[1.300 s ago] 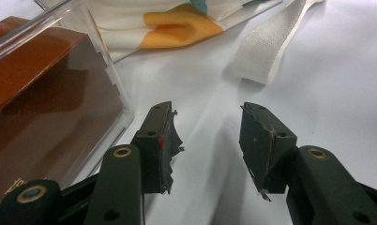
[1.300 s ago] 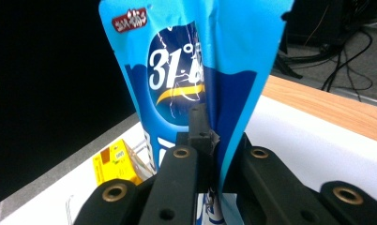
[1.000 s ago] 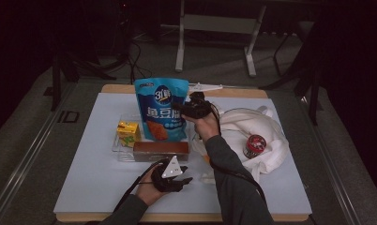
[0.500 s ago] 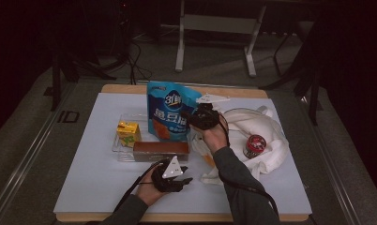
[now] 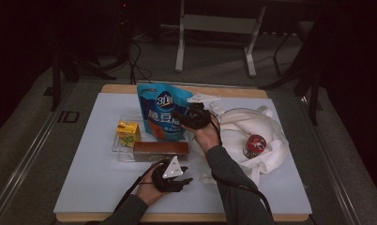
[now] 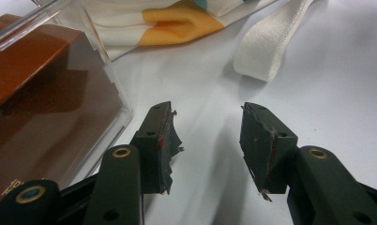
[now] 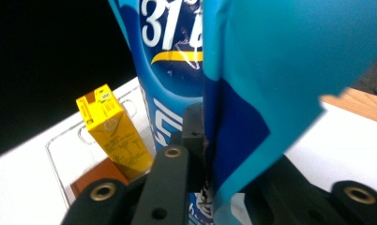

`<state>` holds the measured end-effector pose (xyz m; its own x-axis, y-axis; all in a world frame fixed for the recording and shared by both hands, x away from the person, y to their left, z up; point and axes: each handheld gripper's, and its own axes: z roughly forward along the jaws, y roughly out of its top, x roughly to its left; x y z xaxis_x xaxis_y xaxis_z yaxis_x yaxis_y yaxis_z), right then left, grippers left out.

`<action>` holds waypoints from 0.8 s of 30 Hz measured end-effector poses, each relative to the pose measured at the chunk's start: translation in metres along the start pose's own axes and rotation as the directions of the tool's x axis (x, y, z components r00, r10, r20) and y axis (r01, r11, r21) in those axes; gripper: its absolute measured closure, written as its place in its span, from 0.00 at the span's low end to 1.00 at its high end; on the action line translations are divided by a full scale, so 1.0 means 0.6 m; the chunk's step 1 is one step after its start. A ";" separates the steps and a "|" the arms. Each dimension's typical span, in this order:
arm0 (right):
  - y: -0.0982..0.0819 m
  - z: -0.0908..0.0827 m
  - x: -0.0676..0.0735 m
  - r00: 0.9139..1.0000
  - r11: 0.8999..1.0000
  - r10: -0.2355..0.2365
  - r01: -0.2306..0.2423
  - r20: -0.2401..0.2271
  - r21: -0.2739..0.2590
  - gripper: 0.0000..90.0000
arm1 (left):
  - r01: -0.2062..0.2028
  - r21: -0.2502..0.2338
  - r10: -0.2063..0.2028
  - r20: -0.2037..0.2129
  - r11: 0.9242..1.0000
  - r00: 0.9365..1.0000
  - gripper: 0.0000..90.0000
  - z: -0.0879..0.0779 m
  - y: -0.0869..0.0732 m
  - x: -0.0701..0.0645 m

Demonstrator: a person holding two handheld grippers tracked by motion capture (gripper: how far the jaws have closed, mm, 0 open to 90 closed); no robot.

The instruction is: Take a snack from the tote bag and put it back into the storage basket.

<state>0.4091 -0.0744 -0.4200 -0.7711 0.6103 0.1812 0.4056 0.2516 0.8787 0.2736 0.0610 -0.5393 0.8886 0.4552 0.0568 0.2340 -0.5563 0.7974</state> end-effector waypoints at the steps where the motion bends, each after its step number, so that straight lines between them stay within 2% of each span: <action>1: 0.000 0.000 -0.001 1.000 1.000 -0.006 0.006 -0.004 0.008 0.88 | 0.000 0.000 0.000 0.001 1.000 1.000 0.60 0.000 0.000 0.000; 4: 0.001 -0.001 -0.002 1.000 1.000 -0.009 0.009 -0.009 0.015 0.86 | 0.000 -0.001 0.000 0.001 1.000 1.000 0.60 0.000 0.000 0.000; 5: 0.001 -0.003 -0.002 1.000 1.000 -0.015 0.016 -0.012 0.023 0.83 | 0.000 -0.001 0.000 0.002 1.000 1.000 0.60 0.000 0.000 0.000; 6: -0.001 -0.011 -0.003 0.999 0.999 -0.031 0.032 -0.012 0.034 0.75 | -0.001 0.001 0.001 0.003 1.000 1.000 0.60 0.000 0.000 0.000; 8: -0.002 -0.022 -0.006 0.999 0.999 -0.035 0.035 -0.024 0.038 0.69 | -0.002 0.002 0.002 0.002 1.000 1.000 0.60 0.000 0.000 0.000; 11: -0.005 -0.037 -0.010 0.996 0.994 -0.085 0.086 -0.022 0.066 0.62 | -0.001 0.003 0.001 0.002 1.000 1.000 0.60 0.000 0.000 0.001; 13: -0.008 -0.047 -0.012 0.994 0.990 -0.110 0.111 -0.019 0.082 0.61 | 0.002 0.003 -0.002 0.003 1.000 1.000 0.60 0.000 0.000 0.001; 17: -0.016 -0.059 -0.020 0.991 0.984 -0.136 0.137 -0.020 0.112 0.61 | 0.001 0.006 -0.001 0.002 1.000 1.000 0.60 0.000 0.000 0.001; 20: -0.022 -0.057 -0.025 0.987 0.976 -0.162 0.159 0.007 0.151 0.68 | 0.001 0.007 -0.001 0.003 1.000 1.000 0.60 0.001 0.000 0.001; 24: -0.029 -0.045 -0.031 0.983 0.963 -0.182 0.172 0.026 0.209 0.81 | 0.001 0.007 -0.001 0.004 1.000 1.000 0.59 0.001 0.000 0.001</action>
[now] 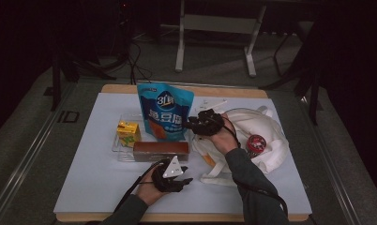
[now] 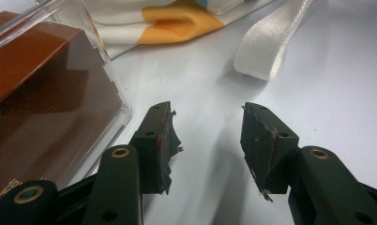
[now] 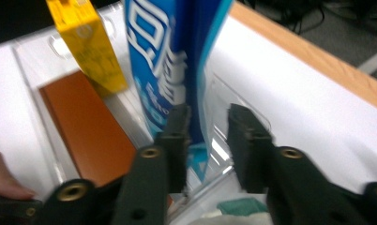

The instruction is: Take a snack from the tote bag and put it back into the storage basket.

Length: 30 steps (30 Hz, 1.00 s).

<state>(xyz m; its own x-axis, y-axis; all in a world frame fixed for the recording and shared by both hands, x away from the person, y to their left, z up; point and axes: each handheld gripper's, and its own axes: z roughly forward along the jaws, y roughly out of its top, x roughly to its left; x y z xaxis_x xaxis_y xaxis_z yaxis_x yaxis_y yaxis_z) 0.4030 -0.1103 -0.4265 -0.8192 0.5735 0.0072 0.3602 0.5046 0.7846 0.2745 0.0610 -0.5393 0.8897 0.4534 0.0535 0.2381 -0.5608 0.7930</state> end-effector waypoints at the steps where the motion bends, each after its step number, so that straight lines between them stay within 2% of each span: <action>1: 0.000 0.005 -0.001 1.000 1.000 -0.001 0.000 0.013 0.031 0.85 | 0.000 -0.001 0.000 0.000 1.000 1.000 0.59 0.000 0.000 0.000; 4: 0.001 0.018 0.001 1.000 0.996 -0.014 0.012 0.021 0.093 0.97 | -0.003 0.000 0.003 0.000 1.000 1.000 0.59 0.000 0.000 0.000; 7: 0.003 0.029 0.008 0.999 0.993 -0.027 0.023 0.040 0.116 1.00 | -0.001 0.000 0.001 -0.001 1.000 1.000 0.59 0.000 0.000 0.000; 9: 0.006 0.033 0.010 0.998 0.994 -0.022 0.015 0.059 0.112 1.00 | -0.001 0.001 0.001 -0.002 1.000 1.000 0.59 0.000 0.000 0.000; 22: 0.023 0.062 0.020 0.998 0.995 0.007 -0.013 0.057 0.097 1.00 | 0.005 -0.001 -0.005 0.004 1.000 1.000 0.59 0.000 0.000 0.001; 30: 0.042 0.088 0.033 0.997 0.996 0.012 -0.019 0.076 0.093 1.00 | 0.005 -0.003 -0.005 0.007 1.000 1.000 0.59 0.000 0.000 0.001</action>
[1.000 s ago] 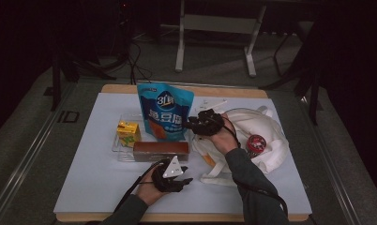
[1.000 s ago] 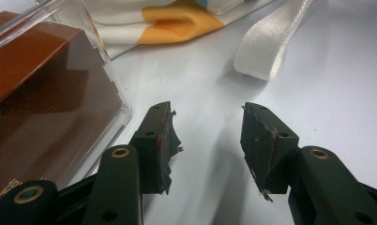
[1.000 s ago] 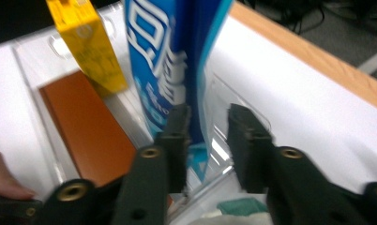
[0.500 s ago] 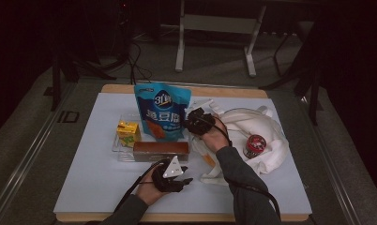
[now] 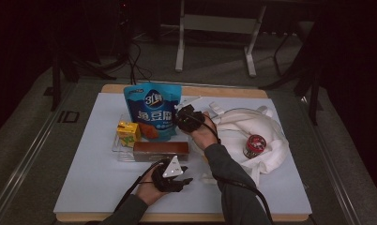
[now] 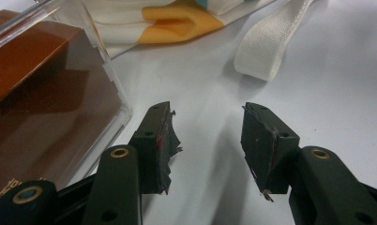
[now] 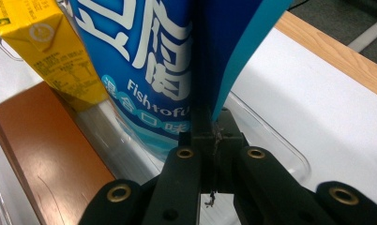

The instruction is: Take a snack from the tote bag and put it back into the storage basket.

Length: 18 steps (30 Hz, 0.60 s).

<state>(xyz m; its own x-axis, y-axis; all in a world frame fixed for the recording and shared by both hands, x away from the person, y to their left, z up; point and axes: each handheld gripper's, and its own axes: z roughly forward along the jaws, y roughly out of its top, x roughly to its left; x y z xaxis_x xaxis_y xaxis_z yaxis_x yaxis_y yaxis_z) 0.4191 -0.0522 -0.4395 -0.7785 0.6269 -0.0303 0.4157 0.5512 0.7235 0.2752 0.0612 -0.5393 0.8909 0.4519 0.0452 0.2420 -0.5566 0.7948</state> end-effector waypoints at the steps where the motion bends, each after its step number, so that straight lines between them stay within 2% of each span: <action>1: 0.002 0.003 0.002 1.000 1.000 0.002 -0.002 -0.004 -0.002 1.00 | 0.000 0.001 0.000 0.000 1.000 1.000 0.59 0.000 0.000 0.000; 4: 0.009 0.010 0.012 1.000 1.000 -0.006 0.006 -0.003 -0.002 1.00 | -0.003 0.002 0.003 0.000 1.000 1.000 0.59 0.000 0.000 0.000; 9: 0.018 0.017 0.019 1.000 1.000 -0.007 0.006 0.029 0.005 1.00 | -0.002 0.003 0.002 0.001 1.000 1.000 0.59 0.000 0.000 0.000; 18: 0.013 0.016 0.015 1.000 1.000 -0.010 0.010 0.016 0.000 0.99 | -0.006 0.003 0.006 -0.002 1.000 1.000 0.59 0.000 0.000 0.000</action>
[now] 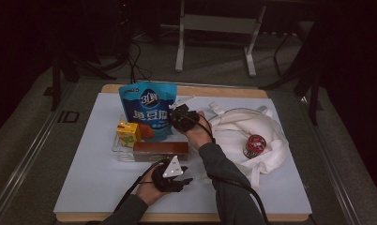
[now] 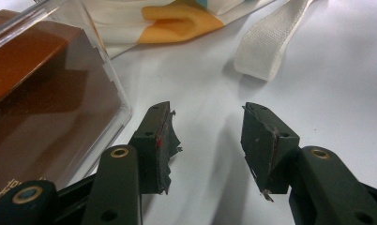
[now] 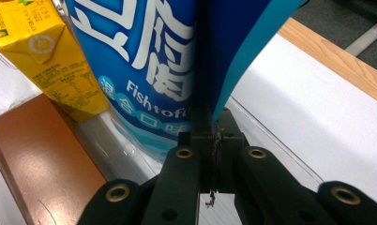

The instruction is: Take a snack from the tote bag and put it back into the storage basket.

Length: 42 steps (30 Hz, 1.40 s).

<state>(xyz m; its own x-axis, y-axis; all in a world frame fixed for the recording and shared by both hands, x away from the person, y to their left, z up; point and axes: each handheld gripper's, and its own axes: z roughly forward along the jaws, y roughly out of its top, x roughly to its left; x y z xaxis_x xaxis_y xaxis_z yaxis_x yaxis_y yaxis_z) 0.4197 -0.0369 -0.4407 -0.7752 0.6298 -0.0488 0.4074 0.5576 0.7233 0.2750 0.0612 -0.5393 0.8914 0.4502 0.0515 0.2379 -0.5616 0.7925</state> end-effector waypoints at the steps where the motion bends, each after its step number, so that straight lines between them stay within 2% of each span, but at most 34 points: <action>1: 0.000 0.000 0.000 1.000 1.000 -0.006 0.006 0.002 0.003 0.99 | -0.004 0.002 0.004 -0.001 1.000 1.000 0.59 0.000 0.000 0.000; 7: -0.004 -0.003 -0.005 0.999 0.999 -0.033 0.032 0.006 0.022 0.97 | 0.004 -0.002 -0.004 0.003 1.000 1.000 0.59 0.000 0.000 0.001; 10: -0.009 -0.008 -0.009 1.000 1.000 -0.021 0.022 -0.006 0.020 0.94 | 0.005 -0.003 -0.005 0.005 1.000 1.000 0.59 0.000 0.000 0.001; 17: -0.009 -0.034 -0.005 0.996 0.996 -0.082 0.082 -0.020 0.021 0.87 | 0.009 -0.004 -0.009 0.006 1.000 1.000 0.59 0.000 0.000 0.001; 19: -0.011 -0.045 -0.002 0.993 0.993 -0.115 0.116 -0.021 0.024 0.85 | 0.007 -0.003 -0.007 0.007 1.000 1.000 0.59 0.000 0.000 0.001; 25: -0.021 -0.069 -0.002 0.988 0.988 -0.150 0.150 -0.027 0.032 0.83 | 0.006 -0.003 -0.006 0.005 1.000 1.000 0.59 0.000 0.000 0.000; 31: -0.033 -0.086 -0.016 0.989 0.989 -0.145 0.146 -0.021 0.036 0.82 | 0.010 -0.005 -0.010 0.007 1.000 1.000 0.59 0.000 0.000 0.001; 37: -0.053 -0.116 -0.036 0.990 0.990 -0.140 0.140 -0.011 0.031 0.82 | 0.011 -0.006 -0.011 0.005 1.000 1.000 0.59 -0.001 0.000 0.002; 42: -0.073 -0.142 -0.057 0.993 0.993 -0.114 0.113 0.011 0.034 0.83 | 0.010 -0.004 -0.010 -0.002 1.000 1.000 0.59 -0.001 0.000 0.001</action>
<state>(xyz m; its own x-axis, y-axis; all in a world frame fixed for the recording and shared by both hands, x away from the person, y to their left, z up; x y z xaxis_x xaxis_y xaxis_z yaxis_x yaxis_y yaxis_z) 0.3871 -0.1288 -0.4119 -0.8114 0.5680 -0.1379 0.3330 0.6431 0.6896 0.2753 0.0619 -0.5391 0.8881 0.4575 0.0447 0.2454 -0.5541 0.7954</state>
